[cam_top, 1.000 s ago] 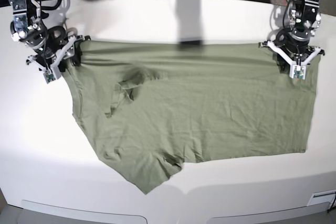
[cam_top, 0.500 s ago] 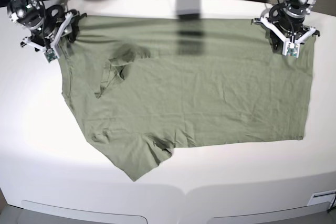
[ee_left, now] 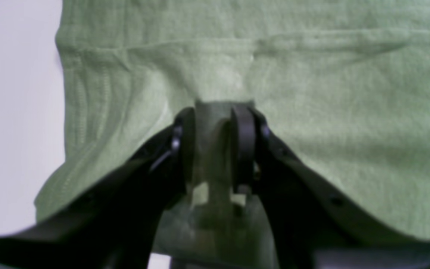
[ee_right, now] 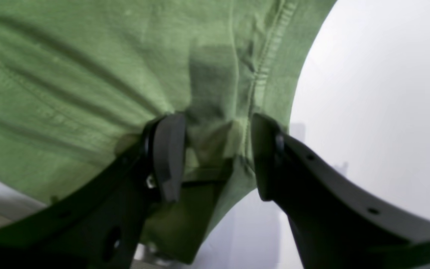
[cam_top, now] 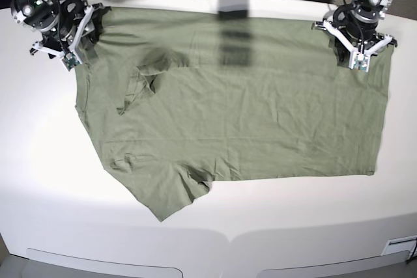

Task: Fold the T-shirt properly
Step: 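Hold the stretched shirt edge taut with both grippers, then open both grippers and release the shirt edge onto the table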

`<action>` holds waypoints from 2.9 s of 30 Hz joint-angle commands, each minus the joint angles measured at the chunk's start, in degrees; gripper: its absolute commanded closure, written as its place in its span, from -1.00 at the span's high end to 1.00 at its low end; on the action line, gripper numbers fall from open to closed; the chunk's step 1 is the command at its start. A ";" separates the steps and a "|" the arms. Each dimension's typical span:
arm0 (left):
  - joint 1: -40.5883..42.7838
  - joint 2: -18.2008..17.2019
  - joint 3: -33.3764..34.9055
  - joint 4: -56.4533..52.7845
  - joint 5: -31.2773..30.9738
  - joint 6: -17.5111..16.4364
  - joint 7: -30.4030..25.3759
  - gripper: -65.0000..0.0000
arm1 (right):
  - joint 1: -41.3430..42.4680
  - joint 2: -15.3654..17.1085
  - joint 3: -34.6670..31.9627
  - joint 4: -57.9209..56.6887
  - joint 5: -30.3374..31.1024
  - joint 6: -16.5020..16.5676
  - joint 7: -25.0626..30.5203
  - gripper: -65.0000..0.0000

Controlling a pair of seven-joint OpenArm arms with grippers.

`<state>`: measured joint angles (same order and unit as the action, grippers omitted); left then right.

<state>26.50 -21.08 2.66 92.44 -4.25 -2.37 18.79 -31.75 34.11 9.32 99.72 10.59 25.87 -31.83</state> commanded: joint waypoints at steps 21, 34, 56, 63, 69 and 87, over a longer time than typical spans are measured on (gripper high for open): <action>0.83 -0.72 0.00 0.24 4.92 -0.22 0.61 -0.49 | 6.99 0.96 0.46 6.78 0.17 -0.63 7.17 -0.10; 0.96 -0.72 0.00 0.24 4.90 -0.22 0.66 -0.49 | 6.99 0.96 0.46 6.78 0.15 -0.63 7.39 -0.11; 0.94 -0.72 0.00 0.24 4.92 -0.24 -0.68 -0.49 | 7.15 0.96 0.46 6.78 0.15 -0.63 7.39 -0.10; 0.94 -0.72 0.00 0.24 4.92 -0.22 -0.87 -0.49 | 7.15 0.96 0.46 6.78 0.15 -0.63 7.45 -0.10; 0.94 -0.72 0.00 0.24 4.92 -0.22 -0.87 -0.49 | 7.15 0.96 0.46 6.78 0.15 -0.63 8.52 -0.10; -0.68 -0.72 0.00 14.86 10.47 0.22 2.47 -0.49 | 13.64 0.79 0.46 6.78 0.70 -0.63 9.27 -0.10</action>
<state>26.20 -21.15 2.98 106.00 5.98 -2.79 22.76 -18.68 33.98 9.34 105.47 10.85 25.58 -23.99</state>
